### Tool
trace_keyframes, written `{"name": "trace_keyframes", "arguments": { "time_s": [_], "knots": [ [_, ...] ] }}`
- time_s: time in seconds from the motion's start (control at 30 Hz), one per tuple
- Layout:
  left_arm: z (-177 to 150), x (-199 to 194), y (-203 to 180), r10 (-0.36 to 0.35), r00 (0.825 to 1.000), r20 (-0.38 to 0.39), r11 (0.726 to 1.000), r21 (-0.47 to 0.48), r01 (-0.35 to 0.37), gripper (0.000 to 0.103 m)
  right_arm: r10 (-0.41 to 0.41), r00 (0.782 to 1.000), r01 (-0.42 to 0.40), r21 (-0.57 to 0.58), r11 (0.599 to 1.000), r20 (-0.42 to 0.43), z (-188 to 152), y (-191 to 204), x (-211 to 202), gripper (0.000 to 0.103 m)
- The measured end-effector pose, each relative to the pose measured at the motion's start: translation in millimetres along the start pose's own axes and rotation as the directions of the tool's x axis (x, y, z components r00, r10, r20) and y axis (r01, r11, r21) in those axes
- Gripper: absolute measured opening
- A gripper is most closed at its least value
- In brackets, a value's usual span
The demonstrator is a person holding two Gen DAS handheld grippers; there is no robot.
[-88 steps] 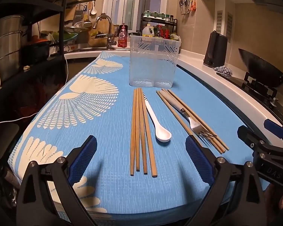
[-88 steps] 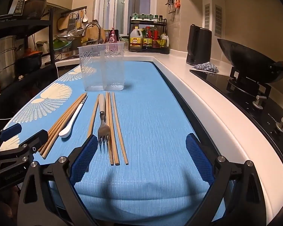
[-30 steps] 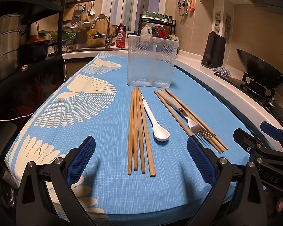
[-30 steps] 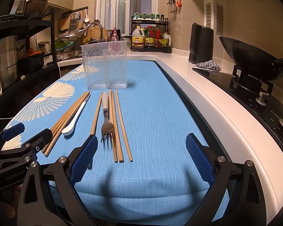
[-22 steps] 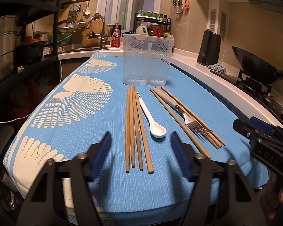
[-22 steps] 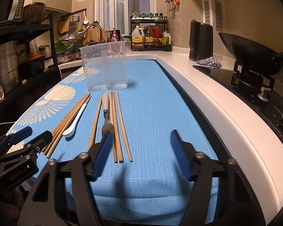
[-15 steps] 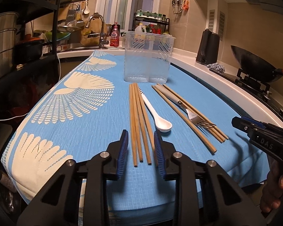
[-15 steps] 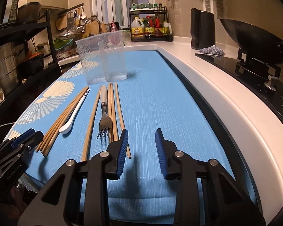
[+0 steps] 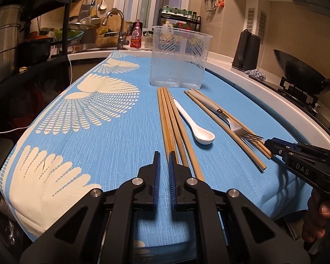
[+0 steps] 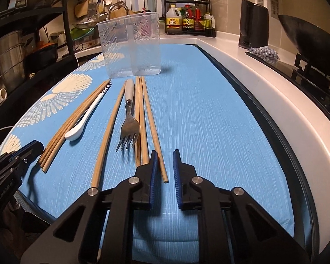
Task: Organize utensils
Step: 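Close the left tool on a wooden chopstick while the right tool grasps another chopstick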
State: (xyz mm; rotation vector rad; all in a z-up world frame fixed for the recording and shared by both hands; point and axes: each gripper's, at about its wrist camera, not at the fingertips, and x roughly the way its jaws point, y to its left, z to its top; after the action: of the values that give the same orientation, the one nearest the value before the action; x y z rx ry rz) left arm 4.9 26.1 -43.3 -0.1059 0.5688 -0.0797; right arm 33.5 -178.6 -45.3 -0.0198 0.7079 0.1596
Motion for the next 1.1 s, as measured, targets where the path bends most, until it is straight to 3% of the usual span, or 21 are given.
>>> {"name": "trace_keyframes", "arguments": {
  "time_s": [0.27,0.6,0.77,1.1],
  "knots": [
    [0.1,1.2,-4.0,-0.001,1.0,-0.002,1.0,0.015,0.001,0.009,-0.002,1.0,0.002,-0.006,1.0,0.014,-2.3,0.6,-0.5,0.014],
    [-1.5,3.0,-3.9,0.001,1.0,-0.013,1.0,0.027,-0.001,0.007,0.01,1.0,-0.01,0.012,1.0,0.004,-1.0,-2.3,-1.8,0.007],
    [-2.6,-2.2,2.4,0.019,1.0,0.005,0.999,0.028,-0.019,0.006,-0.027,1.0,0.026,0.048,0.998,0.002,-4.3,-13.1,-6.8,0.006],
    [-6.5,-2.9,7.8,-0.001,1.0,0.016,1.0,0.018,0.001,0.007,-0.007,1.0,0.007,0.045,0.999,0.001,-6.2,-13.5,-7.6,0.009]
  ]
}}
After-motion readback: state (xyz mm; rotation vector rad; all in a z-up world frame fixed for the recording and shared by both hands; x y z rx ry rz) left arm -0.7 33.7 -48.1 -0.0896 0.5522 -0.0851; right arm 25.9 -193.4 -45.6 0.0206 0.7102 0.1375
